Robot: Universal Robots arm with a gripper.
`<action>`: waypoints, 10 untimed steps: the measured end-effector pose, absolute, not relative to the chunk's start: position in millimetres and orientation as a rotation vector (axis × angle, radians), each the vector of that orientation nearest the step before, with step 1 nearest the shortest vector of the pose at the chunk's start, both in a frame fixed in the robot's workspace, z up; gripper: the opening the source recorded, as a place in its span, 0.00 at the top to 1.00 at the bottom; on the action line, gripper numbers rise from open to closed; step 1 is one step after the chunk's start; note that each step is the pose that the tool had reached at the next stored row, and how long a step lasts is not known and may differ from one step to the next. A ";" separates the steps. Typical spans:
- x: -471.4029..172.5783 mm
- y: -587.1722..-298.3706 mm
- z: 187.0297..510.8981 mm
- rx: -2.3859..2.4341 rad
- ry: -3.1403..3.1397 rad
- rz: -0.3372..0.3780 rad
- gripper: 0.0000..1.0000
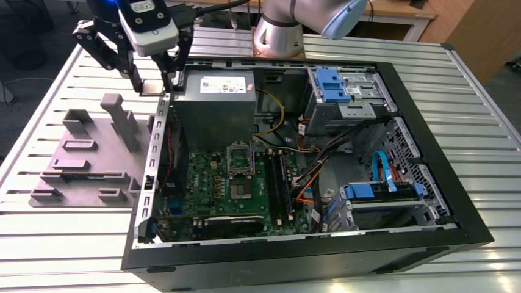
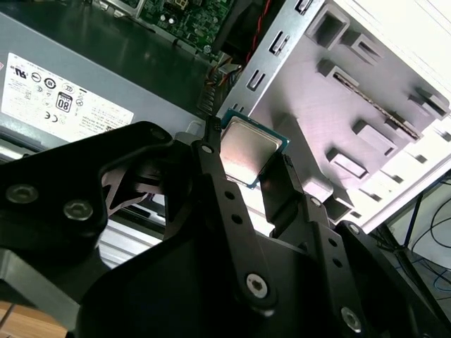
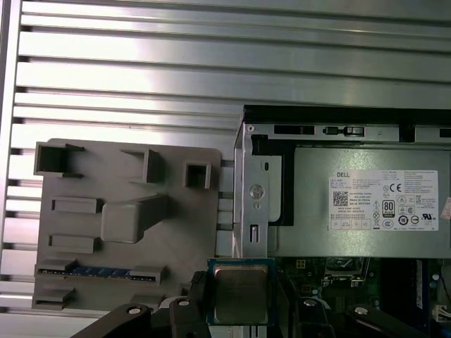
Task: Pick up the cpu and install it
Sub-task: 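Pick up the cpu and move it towards the insertion slot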
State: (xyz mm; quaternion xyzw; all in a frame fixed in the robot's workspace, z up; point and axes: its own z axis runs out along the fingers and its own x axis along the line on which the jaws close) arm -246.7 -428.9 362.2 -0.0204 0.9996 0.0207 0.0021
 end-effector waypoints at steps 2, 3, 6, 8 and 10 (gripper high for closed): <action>-245.8 -428.9 362.2 -0.064 3.136 0.065 0.53; -245.2 -428.9 362.1 -0.064 3.136 0.065 0.53; -243.4 -428.9 362.2 -0.064 3.136 0.065 0.53; -242.1 -428.9 362.2 -0.064 3.136 0.065 0.53; -240.7 -428.9 362.2 -0.064 3.136 0.065 0.53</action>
